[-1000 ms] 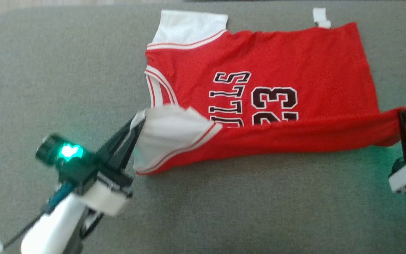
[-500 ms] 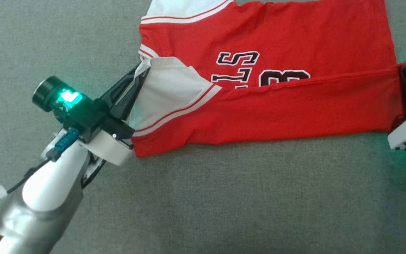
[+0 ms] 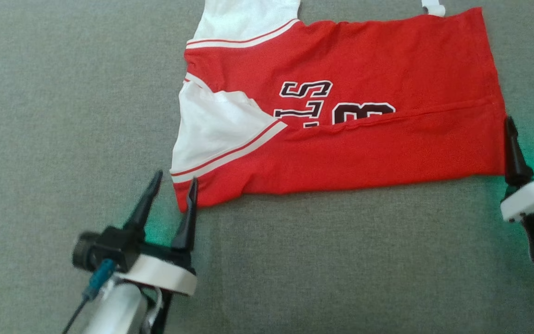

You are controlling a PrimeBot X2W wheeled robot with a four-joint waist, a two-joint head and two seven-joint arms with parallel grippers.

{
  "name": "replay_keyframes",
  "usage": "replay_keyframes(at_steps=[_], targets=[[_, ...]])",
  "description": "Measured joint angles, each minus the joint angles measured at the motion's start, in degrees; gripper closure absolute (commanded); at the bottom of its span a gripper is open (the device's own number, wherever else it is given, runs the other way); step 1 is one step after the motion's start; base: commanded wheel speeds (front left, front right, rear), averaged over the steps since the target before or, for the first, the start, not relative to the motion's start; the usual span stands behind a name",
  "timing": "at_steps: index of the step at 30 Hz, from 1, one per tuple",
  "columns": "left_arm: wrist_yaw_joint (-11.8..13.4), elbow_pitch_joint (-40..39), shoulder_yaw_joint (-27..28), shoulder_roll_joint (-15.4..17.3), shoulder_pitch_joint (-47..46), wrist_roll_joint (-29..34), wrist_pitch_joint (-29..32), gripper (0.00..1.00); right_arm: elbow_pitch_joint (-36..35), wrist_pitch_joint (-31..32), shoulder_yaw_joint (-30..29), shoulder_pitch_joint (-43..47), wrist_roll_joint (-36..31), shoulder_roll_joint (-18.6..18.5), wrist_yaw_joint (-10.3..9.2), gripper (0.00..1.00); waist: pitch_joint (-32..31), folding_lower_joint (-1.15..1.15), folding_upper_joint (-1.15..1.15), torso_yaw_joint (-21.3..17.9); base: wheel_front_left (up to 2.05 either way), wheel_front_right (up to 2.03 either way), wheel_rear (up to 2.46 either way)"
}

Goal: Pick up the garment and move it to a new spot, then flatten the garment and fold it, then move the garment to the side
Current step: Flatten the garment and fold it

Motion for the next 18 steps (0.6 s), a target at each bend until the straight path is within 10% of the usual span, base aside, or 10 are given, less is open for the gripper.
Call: replay_keyframes(at_steps=[14,15,17,18], targets=[[-2.56,17.72,1.18,-4.34,-3.89,-3.48,2.11,0.0,2.02,-1.34,1.19,1.42,0.46,1.54,0.0,0.0,-1.89,0.01,0.0,-1.64,0.0,0.0,0.0],[-2.56,17.72,1.18,-4.34,-3.89,-3.48,2.11,0.2,2.02,-1.34,1.19,1.42,0.46,1.54,0.0,0.0,-1.89,0.01,0.0,-1.64,0.0,0.0,0.0],[-2.98,18.85,1.0,-4.36,-4.53,-3.5,2.52,1.0,2.45,-1.33,1.32,1.42,0.46,1.55,0.0,0.0,-2.22,0.0,0.0,-1.76,0.0,0.0,0.0],[-3.12,19.27,0.78,-4.39,-4.64,-3.52,2.93,1.0,2.98,-1.27,1.33,1.42,0.46,1.59,0.0,0.0,-2.4,0.01,0.0,-1.75,0.0,0.0,0.0]])
